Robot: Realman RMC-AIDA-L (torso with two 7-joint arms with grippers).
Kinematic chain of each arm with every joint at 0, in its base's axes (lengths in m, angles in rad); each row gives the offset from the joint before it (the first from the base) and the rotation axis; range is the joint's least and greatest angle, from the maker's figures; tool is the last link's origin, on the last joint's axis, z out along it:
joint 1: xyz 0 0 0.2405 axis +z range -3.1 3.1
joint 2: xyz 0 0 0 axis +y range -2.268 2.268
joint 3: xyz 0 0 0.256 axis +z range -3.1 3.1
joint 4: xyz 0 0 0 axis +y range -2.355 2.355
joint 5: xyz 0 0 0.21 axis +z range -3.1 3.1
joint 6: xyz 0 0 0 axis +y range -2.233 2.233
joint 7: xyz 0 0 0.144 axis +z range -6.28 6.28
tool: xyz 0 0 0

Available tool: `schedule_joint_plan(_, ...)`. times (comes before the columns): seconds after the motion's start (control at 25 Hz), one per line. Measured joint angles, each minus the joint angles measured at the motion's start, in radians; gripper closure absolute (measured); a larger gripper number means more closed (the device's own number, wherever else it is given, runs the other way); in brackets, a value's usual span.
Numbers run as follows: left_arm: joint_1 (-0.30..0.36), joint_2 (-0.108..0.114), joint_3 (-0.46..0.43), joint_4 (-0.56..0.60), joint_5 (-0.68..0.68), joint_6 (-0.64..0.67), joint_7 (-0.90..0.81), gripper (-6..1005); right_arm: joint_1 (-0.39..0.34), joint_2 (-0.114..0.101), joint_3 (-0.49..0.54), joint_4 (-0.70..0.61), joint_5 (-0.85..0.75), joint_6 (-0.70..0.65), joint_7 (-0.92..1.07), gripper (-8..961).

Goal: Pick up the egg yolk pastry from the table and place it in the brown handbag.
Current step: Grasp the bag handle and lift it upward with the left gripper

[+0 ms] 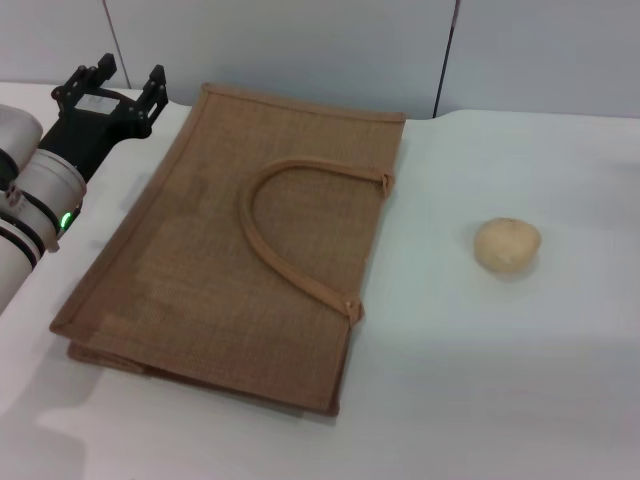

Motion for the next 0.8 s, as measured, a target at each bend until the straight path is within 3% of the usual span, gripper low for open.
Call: schedule_joint_plan(0.8, -0.008, 0.0, 0.01, 0.0, 0.005, 0.008, -0.02, 369, 0.004, 0.0, 0.0, 0.0, 0.0, 0.001, 0.002, 61)
